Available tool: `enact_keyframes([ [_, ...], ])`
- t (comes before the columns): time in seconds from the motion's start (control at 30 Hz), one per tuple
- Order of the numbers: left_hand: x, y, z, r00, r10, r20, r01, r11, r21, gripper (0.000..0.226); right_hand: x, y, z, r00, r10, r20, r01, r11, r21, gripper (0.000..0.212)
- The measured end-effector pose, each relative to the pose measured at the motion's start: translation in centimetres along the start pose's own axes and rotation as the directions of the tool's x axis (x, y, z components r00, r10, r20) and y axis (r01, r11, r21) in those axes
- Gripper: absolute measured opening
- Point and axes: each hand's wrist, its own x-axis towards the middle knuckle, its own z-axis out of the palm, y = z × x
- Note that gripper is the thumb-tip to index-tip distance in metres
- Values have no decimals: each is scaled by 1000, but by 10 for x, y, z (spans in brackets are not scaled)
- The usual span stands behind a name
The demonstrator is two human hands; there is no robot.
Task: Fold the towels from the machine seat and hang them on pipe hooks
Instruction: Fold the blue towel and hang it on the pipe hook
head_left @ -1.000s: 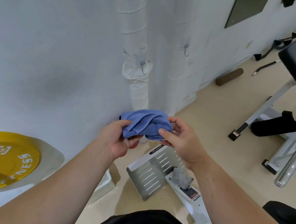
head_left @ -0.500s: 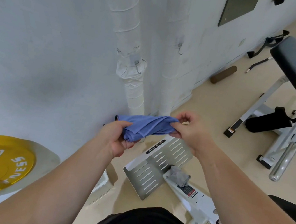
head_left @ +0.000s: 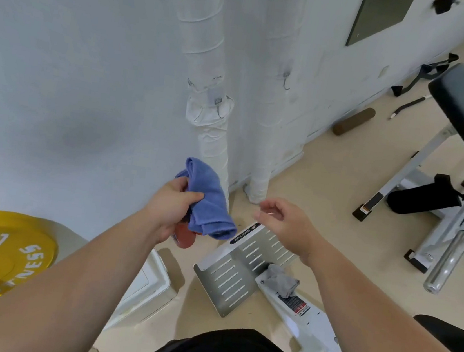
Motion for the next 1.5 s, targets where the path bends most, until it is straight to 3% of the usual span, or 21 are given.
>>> enact_keyframes([
  [0.1,-8,7,0,992,55,111,-71,986,150,25,3,-13,17,984,172,48,-178,925,335,47],
  [0.2,-12,11,-3,970,103,220,-131,984,118,27,5,-19,32,960,117,255,-255,743,619,36],
  [0.27,-12,9,-5,975,158,158,-166,985,40,38,7,-17,39,974,42,224,-198,643,740,43],
  [0.33,-10,3,-9,978,206,14,-207,977,47,61,10,-19,42,993,75,93,-119,595,795,59],
  [0.4,-9,-5,-10,960,276,-49,-269,957,108,75,11,-23,43,992,120,-34,-51,642,765,72],
  [0.53,-7,-16,-4,901,418,-121,-390,899,198,54,9,-39,39,978,51,-200,101,729,677,38],
  [0.63,-4,-16,-1,904,385,-184,-378,923,73,41,3,-50,37,987,-135,-86,160,827,538,27],
  [0.73,-2,-16,-13,918,369,-147,-367,929,45,36,4,-55,41,985,-170,-27,172,974,145,55],
  [0.9,-2,-10,-56,899,437,-26,-399,842,365,71,9,-89,56,980,-187,-61,180,978,-106,86],
  [1.0,2,1,-85,852,523,-18,-436,728,529,74,20,-104,76,979,-206,-9,190,917,-352,101],
  [1.07,7,5,-101,806,592,14,-483,643,595,61,27,-113,87,973,-230,-1,206,875,-439,92],
  [1.17,19,9,-118,773,632,60,-526,585,618,23,35,-133,88,954,-300,-16,256,840,-479,50],
  [1.23,27,14,-127,775,628,74,-529,579,621,16,41,-145,82,949,-313,-30,258,830,-494,36],
  [1.33,38,28,-131,790,605,102,-555,634,539,14,56,-154,65,957,-291,-7,256,853,-454,32],
  [1.5,66,57,-116,859,503,100,-509,813,284,19,91,-160,27,962,-271,1,268,949,-166,39],
])
